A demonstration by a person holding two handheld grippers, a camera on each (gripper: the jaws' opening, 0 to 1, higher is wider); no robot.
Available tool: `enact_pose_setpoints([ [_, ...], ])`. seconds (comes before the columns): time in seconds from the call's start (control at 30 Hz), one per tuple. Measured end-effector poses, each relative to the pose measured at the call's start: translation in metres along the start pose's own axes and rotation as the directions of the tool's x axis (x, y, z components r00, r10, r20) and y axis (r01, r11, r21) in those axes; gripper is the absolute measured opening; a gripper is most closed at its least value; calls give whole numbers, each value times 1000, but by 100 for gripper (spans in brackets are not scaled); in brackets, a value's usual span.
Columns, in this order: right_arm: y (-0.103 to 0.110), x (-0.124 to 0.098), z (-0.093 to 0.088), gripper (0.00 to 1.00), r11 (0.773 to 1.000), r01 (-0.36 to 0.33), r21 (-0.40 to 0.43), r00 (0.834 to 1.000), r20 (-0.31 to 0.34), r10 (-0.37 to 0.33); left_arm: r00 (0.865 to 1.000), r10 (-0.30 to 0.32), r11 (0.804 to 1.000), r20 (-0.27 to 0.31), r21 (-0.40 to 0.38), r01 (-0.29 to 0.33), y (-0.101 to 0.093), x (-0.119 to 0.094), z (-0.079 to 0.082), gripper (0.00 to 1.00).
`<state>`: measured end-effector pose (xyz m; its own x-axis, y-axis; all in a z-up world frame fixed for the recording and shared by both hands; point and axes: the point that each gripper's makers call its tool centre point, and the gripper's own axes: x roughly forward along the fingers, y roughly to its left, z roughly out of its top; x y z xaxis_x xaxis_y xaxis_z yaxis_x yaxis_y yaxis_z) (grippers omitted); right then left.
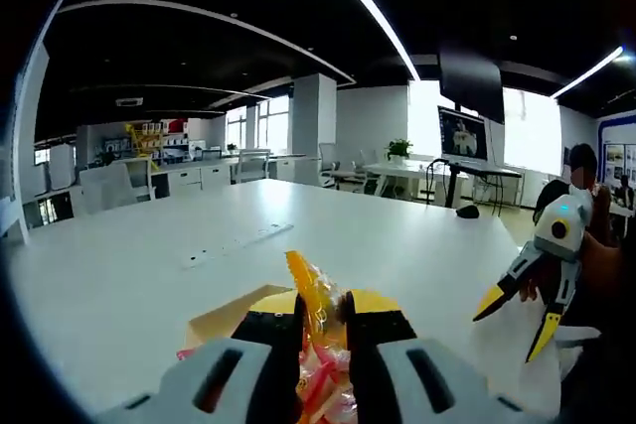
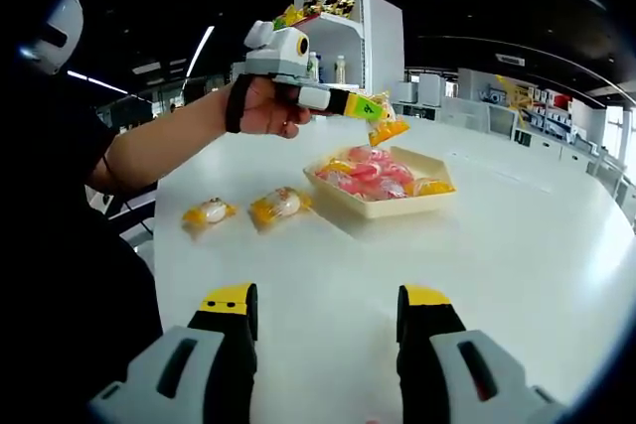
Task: Pick up the marshmallows scattered on the table and place them into the bowl on the table
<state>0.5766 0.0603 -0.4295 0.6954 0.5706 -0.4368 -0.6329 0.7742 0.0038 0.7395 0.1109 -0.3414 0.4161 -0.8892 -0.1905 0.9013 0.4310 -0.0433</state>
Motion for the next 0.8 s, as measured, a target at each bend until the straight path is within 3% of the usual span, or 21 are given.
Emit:
enact_pose_setpoints([
  [0.5, 3, 3, 4, 56, 1000, -11, -13, 1000, 1, 11, 1000, 9, 1000, 2, -4, -9, 3, 4, 0, 19],
  [0.53, 3, 3, 4, 56, 1000, -11, -13, 1000, -1, 11, 1000, 9, 1000, 4, -10, -9, 3, 4, 0, 24],
  [0.63, 3, 3, 4, 56, 1000, -12, -14, 1000, -2, 12, 997, 13, 998, -78, 69, -8, 2, 6, -14, 65],
  [0.67, 3, 3, 4, 56, 1000, -12, -13, 1000, -3, 12, 997, 24, 996, -77, 89, -18, 3, 7, -14, 78],
  [0.7, 3, 3, 3, 56, 1000, -12, -13, 1000, -4, 12, 997, 31, 996, -77, 87, -25, 5, 6, -15, 80],
  [0.8, 3, 4, 2, 56, 1000, -11, -11, 1000, -7, 11, 996, 44, 997, -78, 65, -39, 8, 4, -16, 68],
])
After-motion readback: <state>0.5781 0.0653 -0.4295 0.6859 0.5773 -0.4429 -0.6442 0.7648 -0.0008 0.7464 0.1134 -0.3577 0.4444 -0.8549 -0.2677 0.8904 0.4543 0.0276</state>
